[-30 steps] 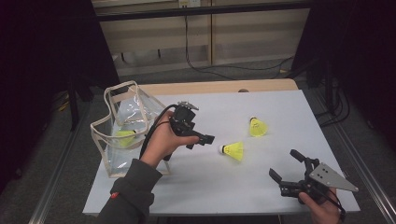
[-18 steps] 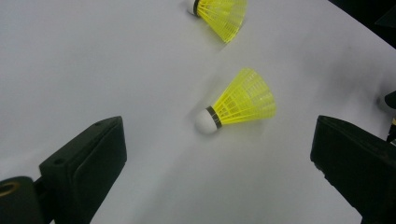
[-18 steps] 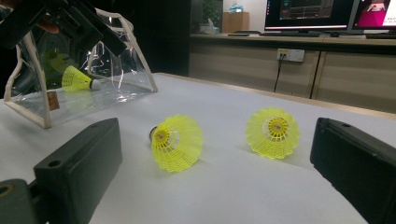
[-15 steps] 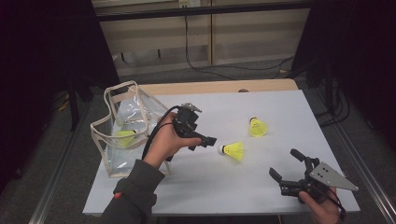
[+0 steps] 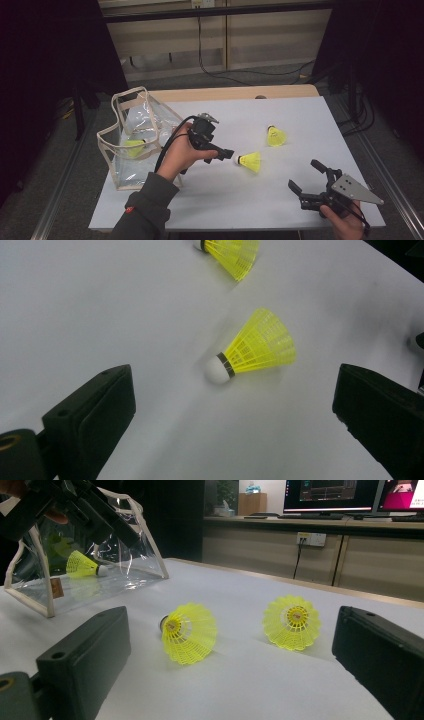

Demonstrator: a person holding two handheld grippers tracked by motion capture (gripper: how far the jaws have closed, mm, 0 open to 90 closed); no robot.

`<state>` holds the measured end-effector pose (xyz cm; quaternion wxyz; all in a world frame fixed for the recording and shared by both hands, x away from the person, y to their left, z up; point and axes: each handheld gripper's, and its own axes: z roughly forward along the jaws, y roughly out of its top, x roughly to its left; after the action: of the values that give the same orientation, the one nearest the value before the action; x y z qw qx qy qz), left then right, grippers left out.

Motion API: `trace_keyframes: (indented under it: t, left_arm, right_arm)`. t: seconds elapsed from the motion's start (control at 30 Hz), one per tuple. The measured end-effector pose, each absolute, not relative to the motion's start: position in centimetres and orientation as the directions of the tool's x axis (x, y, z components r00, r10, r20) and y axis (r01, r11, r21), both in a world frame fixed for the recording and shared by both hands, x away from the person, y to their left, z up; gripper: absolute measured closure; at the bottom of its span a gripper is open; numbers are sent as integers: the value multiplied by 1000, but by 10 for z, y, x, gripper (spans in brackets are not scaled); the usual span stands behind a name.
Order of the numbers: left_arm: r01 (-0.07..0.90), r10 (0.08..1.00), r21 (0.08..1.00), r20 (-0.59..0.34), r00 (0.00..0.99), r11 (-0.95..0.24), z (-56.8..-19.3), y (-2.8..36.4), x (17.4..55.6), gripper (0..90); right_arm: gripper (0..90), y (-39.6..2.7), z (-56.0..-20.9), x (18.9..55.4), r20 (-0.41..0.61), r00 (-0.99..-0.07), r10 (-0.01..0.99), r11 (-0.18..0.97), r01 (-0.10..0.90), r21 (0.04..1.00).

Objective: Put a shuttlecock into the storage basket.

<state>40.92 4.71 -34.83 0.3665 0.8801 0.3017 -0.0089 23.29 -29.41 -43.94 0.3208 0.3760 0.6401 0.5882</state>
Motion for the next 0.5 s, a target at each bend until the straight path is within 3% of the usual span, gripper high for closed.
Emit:
trace_keyframes:
  t: [0.5]
  left_arm:
    - [532, 523, 637, -228, 821, -558, -355, 44, 410, 37]
  right_arm:
    - [20, -294, -439, 233, 33, -511, 859, 25, 106, 994]
